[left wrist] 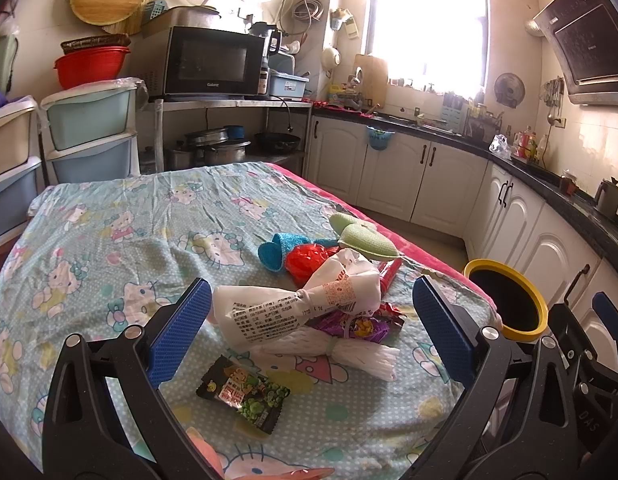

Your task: Collect trash

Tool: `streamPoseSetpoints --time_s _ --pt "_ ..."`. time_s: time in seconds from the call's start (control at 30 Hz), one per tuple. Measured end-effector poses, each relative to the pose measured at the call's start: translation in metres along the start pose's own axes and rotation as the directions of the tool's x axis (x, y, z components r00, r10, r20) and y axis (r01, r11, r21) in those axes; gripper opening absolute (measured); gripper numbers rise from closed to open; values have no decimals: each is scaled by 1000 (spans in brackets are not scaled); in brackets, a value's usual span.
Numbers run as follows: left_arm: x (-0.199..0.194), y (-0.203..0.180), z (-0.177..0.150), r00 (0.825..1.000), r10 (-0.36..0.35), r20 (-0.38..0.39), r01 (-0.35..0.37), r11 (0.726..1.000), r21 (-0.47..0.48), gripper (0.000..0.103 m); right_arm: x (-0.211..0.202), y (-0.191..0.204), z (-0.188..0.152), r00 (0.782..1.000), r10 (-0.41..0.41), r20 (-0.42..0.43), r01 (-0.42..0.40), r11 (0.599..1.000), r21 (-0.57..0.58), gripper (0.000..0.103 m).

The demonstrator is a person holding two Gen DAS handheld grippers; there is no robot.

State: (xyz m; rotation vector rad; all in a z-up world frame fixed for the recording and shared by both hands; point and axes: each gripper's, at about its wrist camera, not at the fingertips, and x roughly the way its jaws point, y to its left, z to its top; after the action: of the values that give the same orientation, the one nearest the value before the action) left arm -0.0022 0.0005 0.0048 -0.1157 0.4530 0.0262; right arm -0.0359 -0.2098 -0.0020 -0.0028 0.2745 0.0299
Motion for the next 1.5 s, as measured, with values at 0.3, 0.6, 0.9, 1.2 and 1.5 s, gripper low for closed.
streamPoseSetpoints --time_s 0.3,0.6,0.9,1.2,1.5 --pt "0 0 0 1000 -1 0 1 1000 -2 93 1 -1 0 1000 1 -2 -1 1000 3 97" --pt "0 -1 0 1000 1 1 -1 1000 -2 93 1 -1 0 1000 2 -3 -2 1000 5 97" --pt "0 1 1 1000 1 5 -1 1000 -2 93 2 2 -3 1000 5 -8 -5 1000 2 97" --pt "0 1 1 1000 0 3 0 1000 -2 93 6 4 -4 1000 9 -14 -9 1000 1 97" --pt "2 0 2 1000 1 -7 -1 1000 -6 93 13 7 5 999 52 -6 -52 998 -35 97"
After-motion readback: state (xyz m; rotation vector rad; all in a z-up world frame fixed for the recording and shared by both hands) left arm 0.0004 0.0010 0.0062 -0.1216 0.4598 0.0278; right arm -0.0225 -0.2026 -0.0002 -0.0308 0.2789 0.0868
